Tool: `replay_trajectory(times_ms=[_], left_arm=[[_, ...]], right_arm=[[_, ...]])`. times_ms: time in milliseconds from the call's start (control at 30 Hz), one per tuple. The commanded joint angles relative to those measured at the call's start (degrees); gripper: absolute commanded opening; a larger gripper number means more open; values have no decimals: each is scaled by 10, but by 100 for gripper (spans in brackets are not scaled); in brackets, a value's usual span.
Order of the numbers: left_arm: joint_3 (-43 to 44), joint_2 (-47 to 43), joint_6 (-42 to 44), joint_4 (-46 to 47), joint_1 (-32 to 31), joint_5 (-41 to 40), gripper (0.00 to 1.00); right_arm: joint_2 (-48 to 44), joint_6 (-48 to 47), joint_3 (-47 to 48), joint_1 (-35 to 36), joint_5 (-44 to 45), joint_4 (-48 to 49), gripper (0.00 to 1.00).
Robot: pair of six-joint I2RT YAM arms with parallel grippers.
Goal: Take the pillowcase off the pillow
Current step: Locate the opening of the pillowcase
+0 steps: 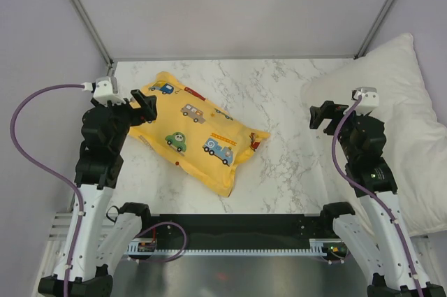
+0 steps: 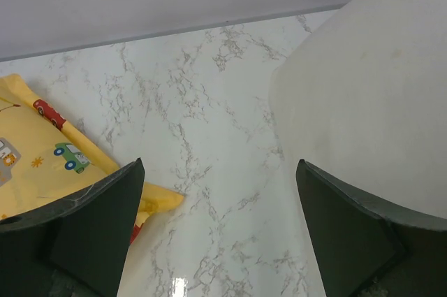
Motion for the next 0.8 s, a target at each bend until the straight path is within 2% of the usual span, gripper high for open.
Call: replay_trajectory(times_ms=[0,300,433,533,600,633,700,767], left_arm=[[16,7,10,-10,3,-16,100],[9,-7,8,-9,3,-42,100],[3,0,14,-10,3,-40,100],[10,22,15,-27,3,-40,100],[22,43,14,-44,4,-40,100],[26,49,14,-50,4,-41,100],[32,58,15,-56,4,-43,100],[33,61,14,-61,4,-45,100]], right_arm=[[5,-1,6,1,13,5,98],[10,-14,3,1,20,-1,98],[20,-26,-2,1,-15,-1,98],[54,-7,-2,5,-38,13,94],[79,13,-7,42,-44,33,91],[88,18,-12,95,-23,41,91],[107,28,-14,156,48,54,92],[147,41,-11,235,76,64,92]])
